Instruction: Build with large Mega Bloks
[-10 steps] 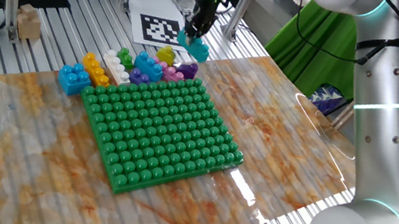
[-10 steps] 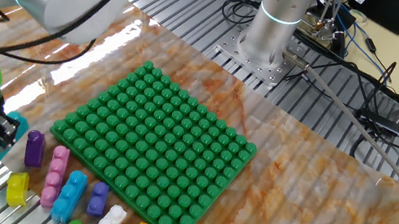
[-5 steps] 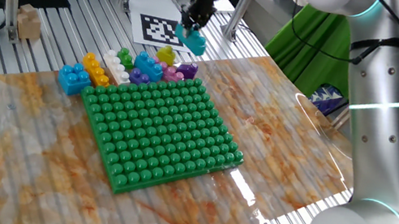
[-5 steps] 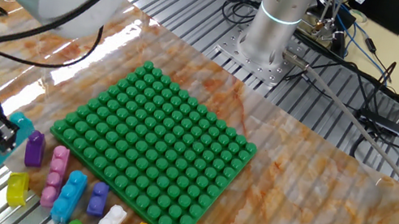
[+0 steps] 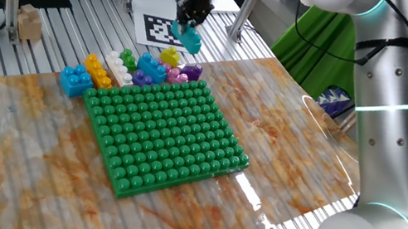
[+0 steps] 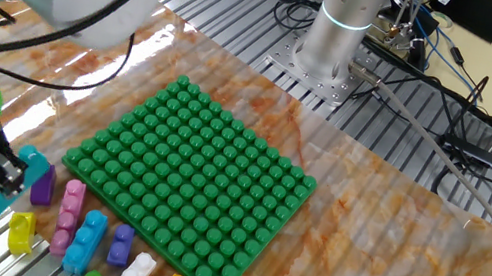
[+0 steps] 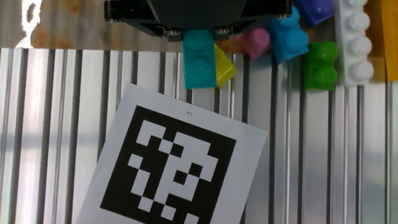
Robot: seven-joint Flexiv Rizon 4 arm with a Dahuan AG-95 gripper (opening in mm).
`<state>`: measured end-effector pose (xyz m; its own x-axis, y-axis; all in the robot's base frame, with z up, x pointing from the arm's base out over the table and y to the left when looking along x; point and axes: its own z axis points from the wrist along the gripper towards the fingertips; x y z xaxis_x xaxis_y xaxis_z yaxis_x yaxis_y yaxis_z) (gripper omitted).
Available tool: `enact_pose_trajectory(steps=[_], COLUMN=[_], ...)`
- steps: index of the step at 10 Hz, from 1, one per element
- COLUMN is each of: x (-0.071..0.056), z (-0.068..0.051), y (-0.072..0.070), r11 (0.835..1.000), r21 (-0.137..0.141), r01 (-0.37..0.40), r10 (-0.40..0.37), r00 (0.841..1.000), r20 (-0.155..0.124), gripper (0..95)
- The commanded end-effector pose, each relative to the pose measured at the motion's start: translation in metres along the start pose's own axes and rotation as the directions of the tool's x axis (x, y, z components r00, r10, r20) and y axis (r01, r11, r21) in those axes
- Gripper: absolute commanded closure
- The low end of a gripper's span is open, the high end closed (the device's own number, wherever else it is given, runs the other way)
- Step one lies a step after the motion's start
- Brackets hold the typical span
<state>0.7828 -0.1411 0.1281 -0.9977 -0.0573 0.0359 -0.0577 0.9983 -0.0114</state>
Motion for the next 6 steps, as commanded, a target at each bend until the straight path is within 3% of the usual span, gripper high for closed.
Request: enact_pose_trajectory(steps=[1,6], x=[0.013,0.050], z=[0.000,0.003], y=[0.007,0.028], r11=[1.000,0.999], r21=[0.001,0.000], r01=[-0.009,-0.035], r10=[0.009,0.035], r00=[1.000,0.999], r20=[0.004,0.016], gripper=[95.0,95.0])
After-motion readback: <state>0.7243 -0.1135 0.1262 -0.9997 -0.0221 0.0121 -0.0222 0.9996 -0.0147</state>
